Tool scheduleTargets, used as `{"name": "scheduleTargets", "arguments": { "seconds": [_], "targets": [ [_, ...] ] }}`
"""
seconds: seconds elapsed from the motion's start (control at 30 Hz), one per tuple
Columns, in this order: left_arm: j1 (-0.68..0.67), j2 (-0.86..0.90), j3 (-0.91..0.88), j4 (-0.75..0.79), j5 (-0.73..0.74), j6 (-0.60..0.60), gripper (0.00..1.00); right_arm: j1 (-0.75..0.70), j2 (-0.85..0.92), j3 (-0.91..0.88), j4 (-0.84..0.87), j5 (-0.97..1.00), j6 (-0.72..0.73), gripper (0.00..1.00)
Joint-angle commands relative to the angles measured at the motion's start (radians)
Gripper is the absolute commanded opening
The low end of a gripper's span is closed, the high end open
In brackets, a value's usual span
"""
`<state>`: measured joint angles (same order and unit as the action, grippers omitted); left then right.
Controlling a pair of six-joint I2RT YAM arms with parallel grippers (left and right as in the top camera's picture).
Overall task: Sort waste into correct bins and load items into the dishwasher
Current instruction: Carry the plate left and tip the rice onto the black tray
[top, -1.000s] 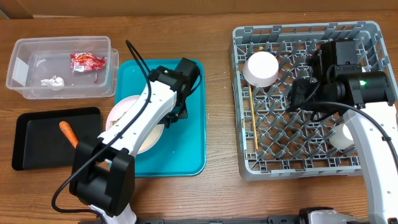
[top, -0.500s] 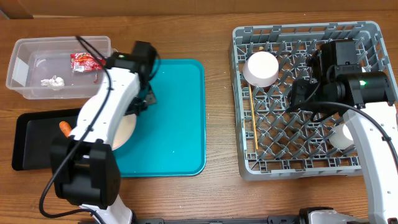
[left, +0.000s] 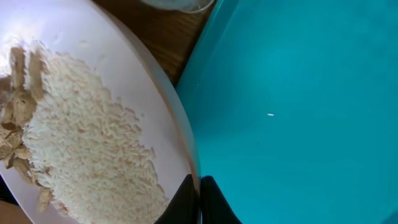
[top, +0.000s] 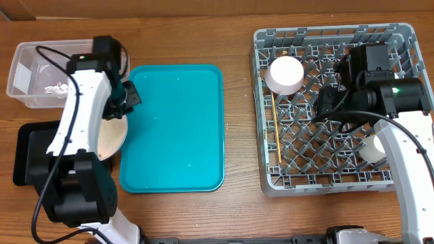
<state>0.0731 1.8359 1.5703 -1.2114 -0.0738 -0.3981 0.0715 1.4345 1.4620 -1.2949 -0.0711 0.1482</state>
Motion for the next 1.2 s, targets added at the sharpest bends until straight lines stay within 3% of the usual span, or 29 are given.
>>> {"name": "scheduleTargets", "arguments": {
  "seconds": [0.0,0.33,0.57,1.17],
  "targets": [
    [0.034,-0.029,0.036,0.0,0.121,0.085,0.04,-0.006,-0.001,-0.003,0.002,0.0,-0.007,0.51],
    [0.131,-0.05,0.036,-0.019,0.303,0.166,0.04,-0.006,-0.001,-0.003,0.0,0.0,-0.007,0.51],
    [0.253,-0.052,0.036,-0.048,0.555,0.27,0.04,-0.006,-0.001,-0.002,-0.002,0.0,-0.007,0.5],
    [0.547,-0.052,0.036,-0.146,1.004,0.493,0.04,-0.006,-0.001,-0.003,-0.002,0.0,-0.007,0.5]
  ]
}}
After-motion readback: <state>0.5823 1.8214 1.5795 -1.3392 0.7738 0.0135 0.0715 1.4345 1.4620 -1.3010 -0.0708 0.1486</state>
